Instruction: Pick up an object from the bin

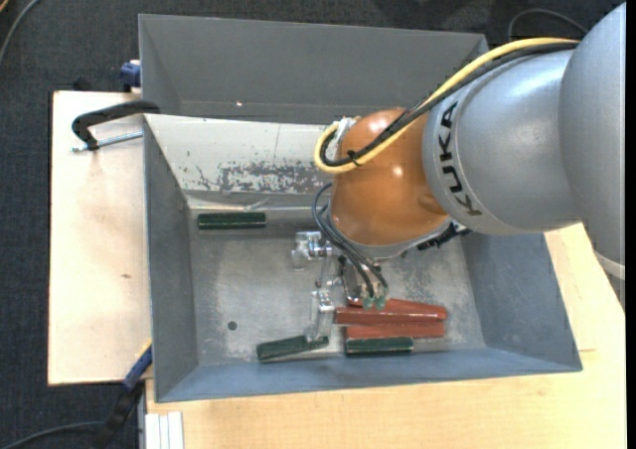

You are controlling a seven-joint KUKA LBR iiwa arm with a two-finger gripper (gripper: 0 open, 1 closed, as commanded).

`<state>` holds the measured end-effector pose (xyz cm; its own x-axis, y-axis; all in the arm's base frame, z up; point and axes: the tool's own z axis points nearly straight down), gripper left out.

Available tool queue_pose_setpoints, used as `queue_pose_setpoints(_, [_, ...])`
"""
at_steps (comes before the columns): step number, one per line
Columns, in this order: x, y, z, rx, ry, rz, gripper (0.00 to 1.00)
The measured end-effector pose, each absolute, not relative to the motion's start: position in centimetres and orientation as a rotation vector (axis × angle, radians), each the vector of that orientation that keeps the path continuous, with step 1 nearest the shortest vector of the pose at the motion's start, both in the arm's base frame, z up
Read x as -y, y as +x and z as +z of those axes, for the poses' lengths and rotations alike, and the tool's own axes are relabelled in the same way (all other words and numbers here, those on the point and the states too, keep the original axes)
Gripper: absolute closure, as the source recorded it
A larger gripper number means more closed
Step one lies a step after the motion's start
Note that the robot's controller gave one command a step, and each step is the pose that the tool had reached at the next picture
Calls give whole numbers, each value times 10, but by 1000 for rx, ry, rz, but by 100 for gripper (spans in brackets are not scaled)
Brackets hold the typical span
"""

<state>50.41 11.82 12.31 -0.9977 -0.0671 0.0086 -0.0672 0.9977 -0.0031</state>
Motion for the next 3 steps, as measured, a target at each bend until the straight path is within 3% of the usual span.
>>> queue_pose_setpoints(1, [-63,501,76,3130,189,3,0])
queue_pose_setpoints(2, [-23,519,71,3113,461,1,0])
queue_pose_setpoints(3, [-25,519,71,3112,463,-3,100])
